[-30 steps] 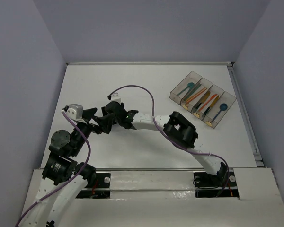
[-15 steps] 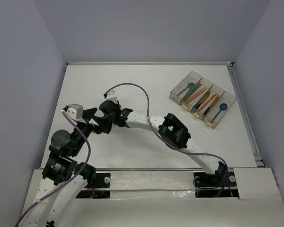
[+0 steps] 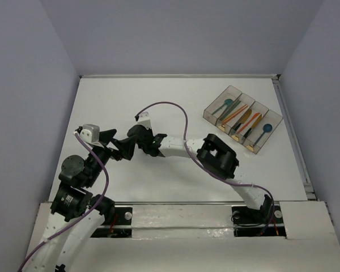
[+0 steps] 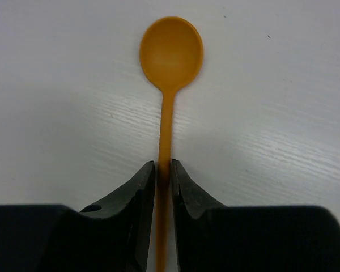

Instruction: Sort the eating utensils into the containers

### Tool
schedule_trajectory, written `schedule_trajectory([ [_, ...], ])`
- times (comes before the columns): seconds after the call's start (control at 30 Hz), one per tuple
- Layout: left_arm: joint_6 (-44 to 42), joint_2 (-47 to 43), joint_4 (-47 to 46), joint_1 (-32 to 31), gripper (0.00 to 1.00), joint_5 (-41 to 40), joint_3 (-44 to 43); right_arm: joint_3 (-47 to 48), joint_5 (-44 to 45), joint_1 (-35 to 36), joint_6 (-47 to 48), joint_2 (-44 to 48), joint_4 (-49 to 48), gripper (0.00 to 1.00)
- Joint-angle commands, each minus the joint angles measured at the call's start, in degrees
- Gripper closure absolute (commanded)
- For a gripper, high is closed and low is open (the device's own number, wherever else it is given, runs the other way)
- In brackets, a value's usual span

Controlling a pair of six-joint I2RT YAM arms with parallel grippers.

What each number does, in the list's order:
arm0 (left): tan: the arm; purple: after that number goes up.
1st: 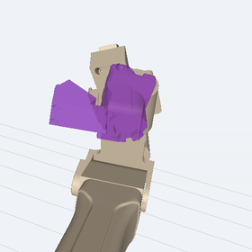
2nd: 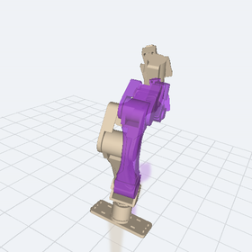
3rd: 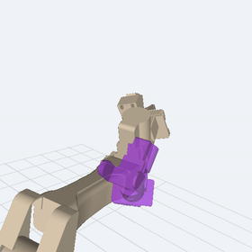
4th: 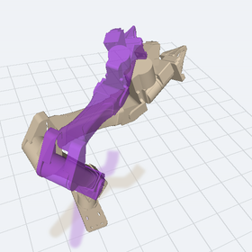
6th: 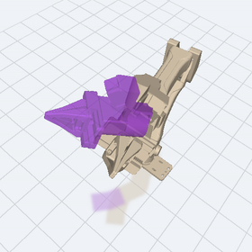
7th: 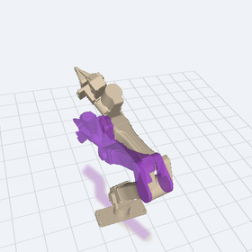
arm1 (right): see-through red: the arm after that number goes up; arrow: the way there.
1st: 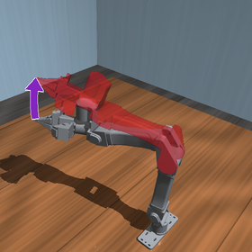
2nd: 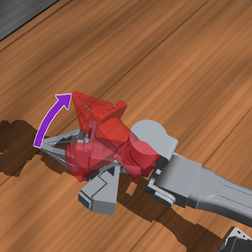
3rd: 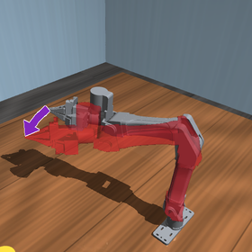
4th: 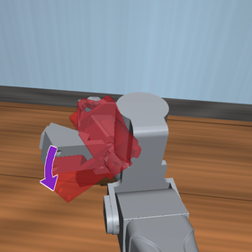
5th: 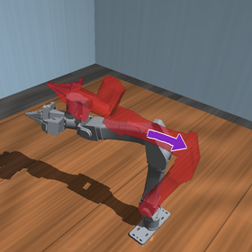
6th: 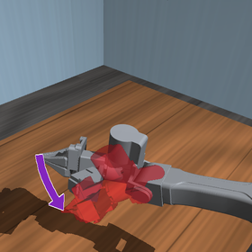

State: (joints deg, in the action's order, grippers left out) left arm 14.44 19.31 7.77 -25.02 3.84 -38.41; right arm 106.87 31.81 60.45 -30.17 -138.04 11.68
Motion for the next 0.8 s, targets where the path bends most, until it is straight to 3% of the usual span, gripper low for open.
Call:
schedule_trajectory([
  [0.0,0.1,0.3,-2.1,0.4,0.01,0.4,-1.8,-9.7,2.0,0.2,-2.9,2.2,7.0,0.78],
  [0.1,0.1,0.1,-2.1,0.4,0.01,0.2,-1.8,-15.7,2.5,0.2,-4.0,4.6,6.2,0.88],
  [0.17,0.1,0.1,-2.1,0.4,0.01,0.2,-1.8,-17.2,2.6,-0.3,-5.5,5.3,6.9,0.99],
  [0.3,0.1,0.2,-2.0,0.4,0.01,0.2,-1.8,-23.3,3.3,-1.6,-7.7,10.4,5.5,1.00],
  [0.43,0.0,0.0,-2.0,0.4,0.01,0.4,-1.8,-35.6,2.5,-5.5,-8.1,27.4,-4.9,1.00],
  [0.57,0.0,-0.5,-2.1,0.4,0.01,1.2,-1.7,-54.3,-2.5,-15.5,-6.7,45.7,-14.5,1.00],
  [0.67,0.0,-1.0,-2.2,0.4,0.01,1.7,-1.7,-59.4,0.2,-20.5,-5.3,56.3,-12.8,1.00],
  [0.77,-0.1,-1.5,-2.2,0.4,0.01,2.2,-1.7,-62.5,0.8,-30.2,-4.4,66.8,-6.9,1.00],
])
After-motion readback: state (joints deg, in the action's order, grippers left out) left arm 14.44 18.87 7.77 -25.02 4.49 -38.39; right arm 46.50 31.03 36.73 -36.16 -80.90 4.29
